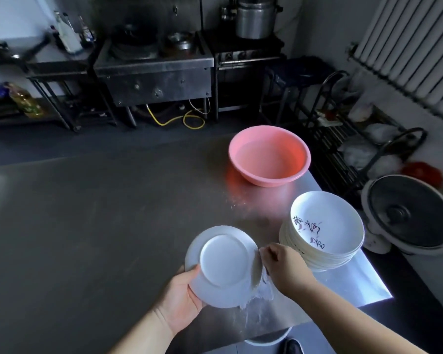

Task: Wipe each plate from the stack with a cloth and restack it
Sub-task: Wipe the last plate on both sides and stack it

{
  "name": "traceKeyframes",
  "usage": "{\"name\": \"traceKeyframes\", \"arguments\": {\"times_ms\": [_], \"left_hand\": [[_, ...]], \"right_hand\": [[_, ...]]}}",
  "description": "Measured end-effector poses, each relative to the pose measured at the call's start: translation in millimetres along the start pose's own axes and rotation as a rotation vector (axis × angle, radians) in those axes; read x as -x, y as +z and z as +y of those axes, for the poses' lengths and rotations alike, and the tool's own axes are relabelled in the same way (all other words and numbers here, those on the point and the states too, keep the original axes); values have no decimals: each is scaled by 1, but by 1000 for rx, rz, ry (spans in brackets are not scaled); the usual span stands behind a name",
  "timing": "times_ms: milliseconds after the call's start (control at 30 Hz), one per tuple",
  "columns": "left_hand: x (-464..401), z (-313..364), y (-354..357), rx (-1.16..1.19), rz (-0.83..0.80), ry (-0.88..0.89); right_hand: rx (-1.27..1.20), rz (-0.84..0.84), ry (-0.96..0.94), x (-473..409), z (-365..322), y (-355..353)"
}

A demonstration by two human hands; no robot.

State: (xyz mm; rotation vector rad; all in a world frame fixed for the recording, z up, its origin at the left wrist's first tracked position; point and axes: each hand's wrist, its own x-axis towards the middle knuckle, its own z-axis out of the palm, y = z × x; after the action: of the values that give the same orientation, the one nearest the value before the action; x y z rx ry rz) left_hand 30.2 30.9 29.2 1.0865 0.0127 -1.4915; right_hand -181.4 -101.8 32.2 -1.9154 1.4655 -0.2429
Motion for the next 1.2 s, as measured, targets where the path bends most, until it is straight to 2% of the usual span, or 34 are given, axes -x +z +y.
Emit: {"name": "traceKeyframes", "arguments": {"times_ms": [200, 367, 600, 633, 700, 833, 900, 1000, 1067, 1200], "left_hand": [[-2, 20, 81, -124, -138, 119], [-8, 20, 164, -308, -168, 276], [-41, 4, 238, -274, -101, 193], [-47, 0, 242, -289, -85, 164], [-57, -9, 245, -463, -41, 135], [-70, -28, 252, -1070, 66, 183], [-78, -36, 255, -1256, 124, 227], [-93, -46, 258, -1340, 197, 278], [-102, -51, 259, -1390, 307, 366], [-111, -65, 259, -1353, 437, 446]], "right_hand": [[-180, -49, 98, -6, -1, -91], [-533, -63, 206, -13, 7, -168], [-640, 13, 75, -34, 50, -233], [-621, 16, 56, -39, 59, -236], [-557, 25, 39, -47, 78, -240], [-278, 55, 20, -61, 108, -238], [-216, 63, 13, -69, 118, -235], [-171, 31, -2, -84, 134, -229], [-153, 5, -21, -92, 141, -225], [-51, -34, -79, -103, 149, -220]]}}
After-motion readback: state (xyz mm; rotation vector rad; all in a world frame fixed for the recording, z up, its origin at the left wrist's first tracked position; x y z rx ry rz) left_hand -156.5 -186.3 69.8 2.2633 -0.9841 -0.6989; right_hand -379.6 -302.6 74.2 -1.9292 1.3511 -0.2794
